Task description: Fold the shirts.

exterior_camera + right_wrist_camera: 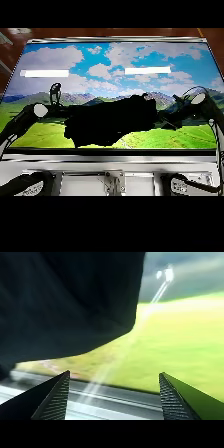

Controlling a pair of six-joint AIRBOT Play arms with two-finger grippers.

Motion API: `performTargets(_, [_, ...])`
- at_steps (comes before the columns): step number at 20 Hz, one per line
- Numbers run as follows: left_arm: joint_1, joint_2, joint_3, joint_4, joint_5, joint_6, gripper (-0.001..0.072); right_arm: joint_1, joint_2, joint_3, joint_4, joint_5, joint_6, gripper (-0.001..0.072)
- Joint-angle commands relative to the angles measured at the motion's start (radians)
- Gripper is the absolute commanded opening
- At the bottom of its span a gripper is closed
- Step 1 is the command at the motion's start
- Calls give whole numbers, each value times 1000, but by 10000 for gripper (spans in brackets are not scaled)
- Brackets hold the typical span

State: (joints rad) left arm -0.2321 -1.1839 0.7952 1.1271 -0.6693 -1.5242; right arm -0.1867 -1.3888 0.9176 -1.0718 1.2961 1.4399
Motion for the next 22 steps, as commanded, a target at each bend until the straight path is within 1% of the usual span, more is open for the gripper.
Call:
performTargets(1, [1, 2, 5, -1, -32, 13, 43, 41, -2, -124, 114, -230, 47, 676])
performTargets(3, [1, 2, 5, -1, -31, 13, 43, 80, -37, -125, 132, -340, 89, 676])
performTargets(4, [1, 2, 5, -1, -31, 13, 43, 96, -64, -125, 166, -375, 97, 676])
performTargets(5, [1, 2, 5, -1, -31, 14, 43, 110, -89, -125, 205, -408, 95, 653])
performTargets(6, [1, 2, 5, -1, -31, 14, 43, 121, -103, -125, 254, -455, 73, 398])
performTargets(7, [1, 2, 5, -1, -31, 14, 43, 121, -102, -122, 307, -502, 44, 59])
performTargets(9, [1, 2, 5, -2, -31, 40, 43, 112, -97, -68, 388, -573, -41, 68])
performTargets(10, [1, 2, 5, -2, -32, 47, 43, 103, -97, -10, 393, -588, -54, 68])
performTargets(12, [-11, -4, 4, -28, -56, 48, 43, 94, -98, 120, 374, -643, -58, 68])
performTargets(14, [-68, -18, 4, -78, -112, 93, 43, 95, -114, 248, 345, -709, -55, 68])
performTargets(15, [-113, -27, 4, -117, -128, 115, 43, 94, -134, 299, 346, -718, -48, 68])
performTargets(17, [-232, -45, 4, -190, -111, 161, 42, 94, -186, 381, 345, -702, -29, 68])
performTargets(19, [-323, -50, 4, -189, -58, 159, 43, 90, -223, 414, 341, -652, -17, 69])
performTargets(20, [-336, -50, 5, -189, -40, 155, 44, 84, -232, 420, 335, -605, -17, 103])
performTargets(21, [-328, -50, 5, -189, -31, 131, 43, 69, -232, 420, 328, -534, -22, 366])
performTargets(22, [-305, -50, 5, -189, -31, 122, 43, 48, -228, 421, 328, -436, -49, 634])
